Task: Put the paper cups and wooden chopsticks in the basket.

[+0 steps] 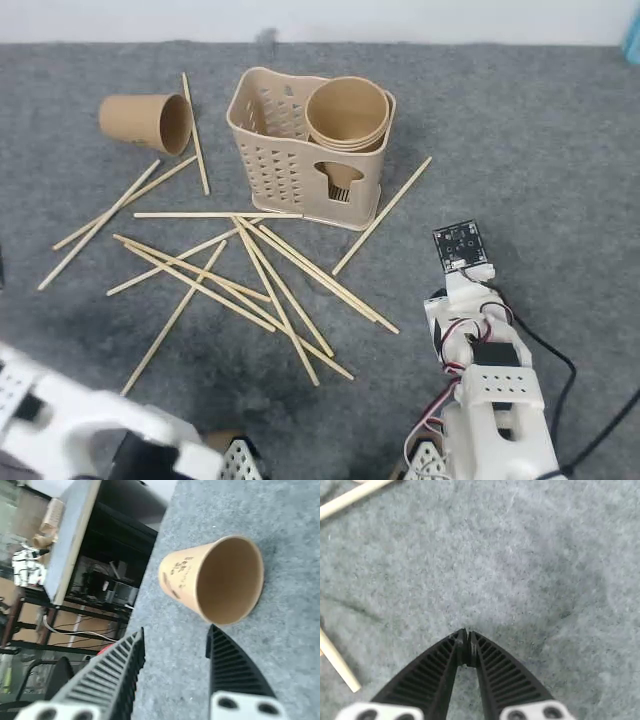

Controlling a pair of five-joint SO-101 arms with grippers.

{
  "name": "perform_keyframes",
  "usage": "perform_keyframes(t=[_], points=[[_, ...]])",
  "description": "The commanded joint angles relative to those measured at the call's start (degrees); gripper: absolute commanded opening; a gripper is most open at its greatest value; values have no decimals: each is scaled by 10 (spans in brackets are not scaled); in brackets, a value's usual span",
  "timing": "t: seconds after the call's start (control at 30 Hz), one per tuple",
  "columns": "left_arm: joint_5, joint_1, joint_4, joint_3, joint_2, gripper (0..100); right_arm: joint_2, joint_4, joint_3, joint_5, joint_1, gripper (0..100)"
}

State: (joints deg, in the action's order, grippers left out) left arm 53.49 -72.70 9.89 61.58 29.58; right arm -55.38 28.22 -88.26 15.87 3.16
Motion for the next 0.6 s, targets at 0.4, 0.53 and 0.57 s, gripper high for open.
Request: perform_keyframes(t=[0.4, 0.53, 0.57], points=[[6, 27, -347, -65, -265, 196, -15, -12, 5, 8, 1, 9], [7, 27, -433, -66, -321, 196, -15, -13, 5, 8, 1, 9], [7, 27, -447, -71, -332, 196, -15, -13, 5, 8, 1, 9]])
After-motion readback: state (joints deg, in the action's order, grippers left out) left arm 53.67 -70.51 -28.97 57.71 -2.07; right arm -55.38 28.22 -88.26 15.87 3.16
